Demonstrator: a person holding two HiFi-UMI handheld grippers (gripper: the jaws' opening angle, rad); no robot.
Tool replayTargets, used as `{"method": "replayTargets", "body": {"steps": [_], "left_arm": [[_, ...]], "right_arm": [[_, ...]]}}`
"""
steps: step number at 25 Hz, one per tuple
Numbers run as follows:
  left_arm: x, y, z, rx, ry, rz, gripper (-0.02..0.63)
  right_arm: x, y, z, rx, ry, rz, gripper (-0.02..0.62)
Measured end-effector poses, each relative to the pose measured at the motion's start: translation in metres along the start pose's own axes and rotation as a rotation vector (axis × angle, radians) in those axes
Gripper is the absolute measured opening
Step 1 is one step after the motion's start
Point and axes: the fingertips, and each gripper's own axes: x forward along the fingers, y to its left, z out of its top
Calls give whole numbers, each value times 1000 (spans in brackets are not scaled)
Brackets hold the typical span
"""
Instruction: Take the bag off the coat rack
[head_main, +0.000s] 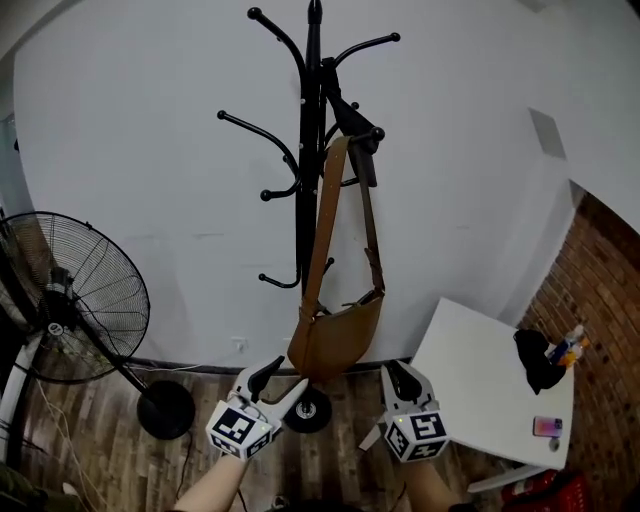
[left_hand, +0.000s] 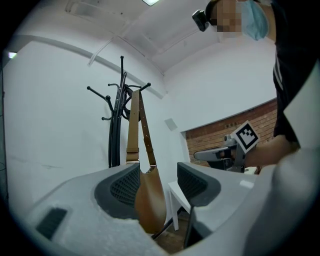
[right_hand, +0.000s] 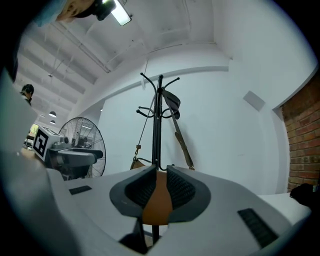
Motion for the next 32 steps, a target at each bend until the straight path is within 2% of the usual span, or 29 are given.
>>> {"method": "replayTargets", "body": {"steps": [10, 15, 22, 26, 32], "left_arm": [[19, 51, 7, 36, -24, -129, 238], [40, 62, 16, 46, -50, -129, 252], [73, 64, 25, 64, -54, -66, 269], [89, 66, 30, 86, -80, 17, 295], [109, 58, 30, 149, -32, 105, 305]], "right_arm": [[49, -6, 21, -52, -39, -165, 150], [75, -20, 32, -123, -35, -177, 166], [116, -50, 38, -162, -25, -117, 175], [139, -65, 41, -180, -27, -61, 177], [172, -78, 48, -214, -44, 29, 179]]}}
